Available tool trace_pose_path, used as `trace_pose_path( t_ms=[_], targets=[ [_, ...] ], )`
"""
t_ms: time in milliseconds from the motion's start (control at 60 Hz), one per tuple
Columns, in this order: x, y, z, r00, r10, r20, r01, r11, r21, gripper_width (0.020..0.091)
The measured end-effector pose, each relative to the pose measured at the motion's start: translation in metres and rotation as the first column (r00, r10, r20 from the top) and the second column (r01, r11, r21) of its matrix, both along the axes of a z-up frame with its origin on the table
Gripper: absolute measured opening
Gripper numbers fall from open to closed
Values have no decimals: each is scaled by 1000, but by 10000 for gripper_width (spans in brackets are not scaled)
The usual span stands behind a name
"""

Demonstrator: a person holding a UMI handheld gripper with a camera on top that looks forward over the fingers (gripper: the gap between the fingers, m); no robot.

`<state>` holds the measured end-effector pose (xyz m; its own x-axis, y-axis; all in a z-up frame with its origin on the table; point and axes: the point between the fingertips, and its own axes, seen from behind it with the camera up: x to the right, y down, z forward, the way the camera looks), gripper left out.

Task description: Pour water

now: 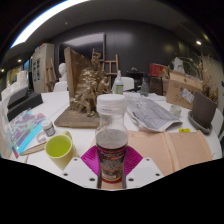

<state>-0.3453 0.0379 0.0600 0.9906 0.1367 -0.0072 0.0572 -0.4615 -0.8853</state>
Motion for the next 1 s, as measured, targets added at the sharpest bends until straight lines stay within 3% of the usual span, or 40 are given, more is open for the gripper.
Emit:
trace_pose_path(
  t_ms=[150,267,300,350,383,417,633,850,1000],
  targets=[
    [0,-1,-10,997,-20,-74,22,999,23,319],
    [1,-3,-8,995,-26,-100,29,999,28,414],
    [2,-6,-12,993,-34,-113,35,999,1,503],
    [5,-12,-13,989,-52,-135,48,998,-35,773],
    [9,-18,-10,988,-66,-141,60,997,-49,875],
    [12,-24,-3,986,-76,-146,69,996,-53,845],
    [29,-109,61,986,-149,-79,141,985,-102,852],
    [12,-213,126,990,-136,25,138,983,-125,857],
    [-2,-254,146,986,-147,75,155,982,-109,858]
  ],
)
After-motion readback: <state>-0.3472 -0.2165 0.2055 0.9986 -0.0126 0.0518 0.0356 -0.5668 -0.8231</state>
